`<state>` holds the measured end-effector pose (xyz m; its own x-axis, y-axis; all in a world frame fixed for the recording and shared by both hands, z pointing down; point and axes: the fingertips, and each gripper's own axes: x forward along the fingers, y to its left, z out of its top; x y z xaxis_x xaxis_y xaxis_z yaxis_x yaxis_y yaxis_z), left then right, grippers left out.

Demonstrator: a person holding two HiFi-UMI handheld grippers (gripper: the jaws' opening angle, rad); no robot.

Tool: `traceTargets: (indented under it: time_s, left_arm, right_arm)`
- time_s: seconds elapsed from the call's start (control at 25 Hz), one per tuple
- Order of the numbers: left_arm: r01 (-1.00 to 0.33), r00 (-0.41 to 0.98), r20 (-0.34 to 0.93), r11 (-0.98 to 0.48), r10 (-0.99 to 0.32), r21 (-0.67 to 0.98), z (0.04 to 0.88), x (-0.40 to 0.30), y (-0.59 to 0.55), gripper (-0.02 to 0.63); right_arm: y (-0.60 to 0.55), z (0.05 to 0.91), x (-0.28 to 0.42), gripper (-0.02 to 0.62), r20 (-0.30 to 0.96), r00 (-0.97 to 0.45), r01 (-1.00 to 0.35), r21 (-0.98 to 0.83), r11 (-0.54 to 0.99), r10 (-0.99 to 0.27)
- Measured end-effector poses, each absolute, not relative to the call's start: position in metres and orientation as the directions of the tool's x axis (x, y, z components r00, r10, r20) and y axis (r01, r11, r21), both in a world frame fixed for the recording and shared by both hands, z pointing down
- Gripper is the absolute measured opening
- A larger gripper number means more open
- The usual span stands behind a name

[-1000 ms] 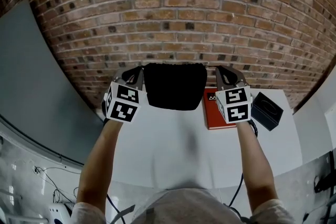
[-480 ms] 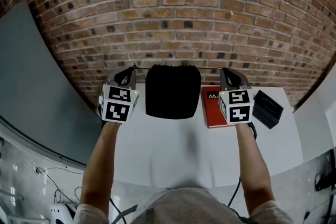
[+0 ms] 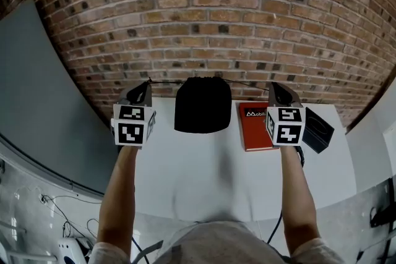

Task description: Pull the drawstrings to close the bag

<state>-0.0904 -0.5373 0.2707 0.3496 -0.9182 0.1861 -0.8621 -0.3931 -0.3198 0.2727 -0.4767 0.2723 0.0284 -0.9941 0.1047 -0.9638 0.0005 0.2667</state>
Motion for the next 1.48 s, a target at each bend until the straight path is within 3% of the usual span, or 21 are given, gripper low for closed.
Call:
traceTargets:
  time_s: [1.48]
  left_arm:
    - [-0.865, 0.347, 0.217, -0.401, -0.912, -0.302, 0.285, -0.098, -0.536, 0.009]
  right_arm:
    - [-0.473, 0.275, 0.272, 0.004, 0.103, 0.028, -0.962, 0.275, 0.001, -0.994]
